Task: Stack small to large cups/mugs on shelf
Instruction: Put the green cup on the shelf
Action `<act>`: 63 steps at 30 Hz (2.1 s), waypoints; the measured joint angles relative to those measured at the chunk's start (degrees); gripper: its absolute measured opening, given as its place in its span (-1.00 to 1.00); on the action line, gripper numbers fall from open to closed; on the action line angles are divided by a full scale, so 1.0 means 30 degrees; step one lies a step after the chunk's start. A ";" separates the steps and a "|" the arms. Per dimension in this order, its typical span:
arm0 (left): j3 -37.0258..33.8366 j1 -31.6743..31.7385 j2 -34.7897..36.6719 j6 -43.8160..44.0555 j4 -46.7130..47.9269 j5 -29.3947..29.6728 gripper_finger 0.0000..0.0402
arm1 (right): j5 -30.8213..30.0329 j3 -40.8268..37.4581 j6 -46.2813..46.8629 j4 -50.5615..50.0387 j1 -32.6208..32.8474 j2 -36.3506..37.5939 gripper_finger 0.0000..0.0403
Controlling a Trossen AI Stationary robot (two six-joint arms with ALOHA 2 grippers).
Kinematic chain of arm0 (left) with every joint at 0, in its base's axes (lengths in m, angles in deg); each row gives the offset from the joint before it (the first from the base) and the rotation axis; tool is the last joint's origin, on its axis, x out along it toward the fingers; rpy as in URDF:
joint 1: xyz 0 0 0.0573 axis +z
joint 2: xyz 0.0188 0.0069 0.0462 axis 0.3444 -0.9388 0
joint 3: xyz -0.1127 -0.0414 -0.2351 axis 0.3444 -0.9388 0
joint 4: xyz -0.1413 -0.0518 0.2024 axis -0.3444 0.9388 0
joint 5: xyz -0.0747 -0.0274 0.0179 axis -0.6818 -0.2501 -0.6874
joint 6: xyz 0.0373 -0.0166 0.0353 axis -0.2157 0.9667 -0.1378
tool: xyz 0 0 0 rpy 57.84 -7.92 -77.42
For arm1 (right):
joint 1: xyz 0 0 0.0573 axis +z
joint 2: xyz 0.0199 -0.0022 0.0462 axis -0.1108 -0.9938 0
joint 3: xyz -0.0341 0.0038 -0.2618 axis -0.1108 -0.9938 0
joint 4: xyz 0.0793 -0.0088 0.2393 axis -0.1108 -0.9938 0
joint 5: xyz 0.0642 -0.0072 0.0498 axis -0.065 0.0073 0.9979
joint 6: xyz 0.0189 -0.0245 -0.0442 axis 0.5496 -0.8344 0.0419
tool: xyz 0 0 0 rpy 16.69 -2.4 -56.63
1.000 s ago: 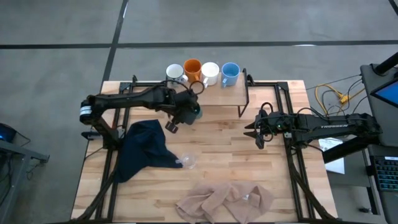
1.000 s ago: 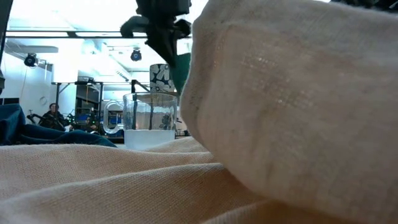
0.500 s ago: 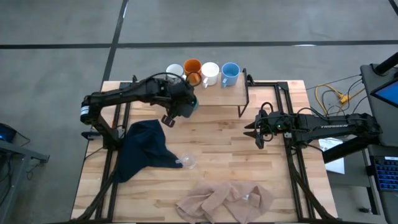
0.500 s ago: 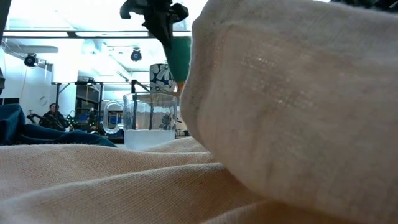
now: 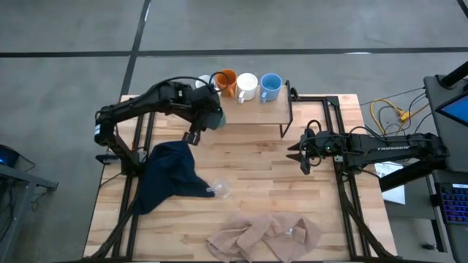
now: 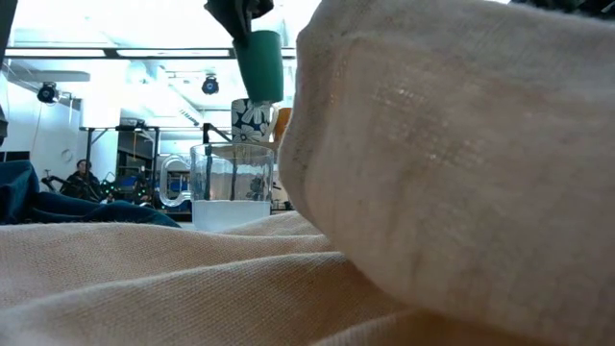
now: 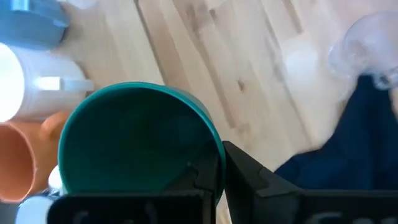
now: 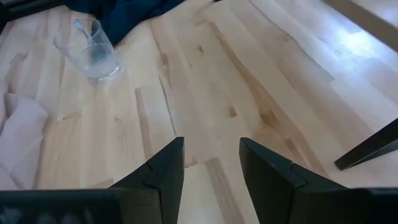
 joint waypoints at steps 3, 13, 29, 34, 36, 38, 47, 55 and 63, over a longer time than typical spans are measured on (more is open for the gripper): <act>0.0590 0.0222 -0.0364 0.0432 0.0190 -0.0997 -1.00 | -0.0190 0.0003 -0.0174 0.0031 -0.0003 0.0005 -0.26; 0.1572 0.1600 -0.2316 0.0429 0.0369 -0.1121 -1.00 | -0.0372 0.0000 -0.0641 0.0411 -0.0003 -0.0002 -0.26; 0.1565 0.3483 -0.2900 0.0447 0.0349 -0.1411 -1.00 | -0.0371 0.0000 -0.1481 0.0448 -0.0003 0.0001 -0.26; 0.1565 0.3571 -0.3395 0.0284 0.0313 -0.1446 -1.00 | -0.0365 0.0000 -0.1493 0.0448 -0.0003 -0.0001 -0.26; 0.1565 0.3621 -0.3591 0.0276 0.0291 -0.1439 -1.00 | -0.0365 0.0000 -0.1493 0.0448 -0.0003 -0.0002 -0.26; 0.1565 0.3668 -0.3700 0.0273 0.0287 -0.1424 -1.00 | -0.0365 0.0000 -0.1493 0.0448 -0.0003 0.0003 -0.26; 0.1565 0.3984 -0.3715 -0.0044 0.0156 -0.1359 -1.00 | -0.0350 0.0000 -0.1532 0.0439 -0.0003 0.0004 -0.26; 0.1565 0.4072 -0.3715 -0.0066 0.0091 -0.1315 -1.00 | -0.0343 0.0000 -0.1659 0.0433 -0.0003 0.0005 -0.26; 0.1616 0.4080 -0.3715 -0.0215 -0.0044 -0.1228 -1.00 | -0.0336 0.0007 -0.1711 0.0433 -0.0003 -0.0001 -0.26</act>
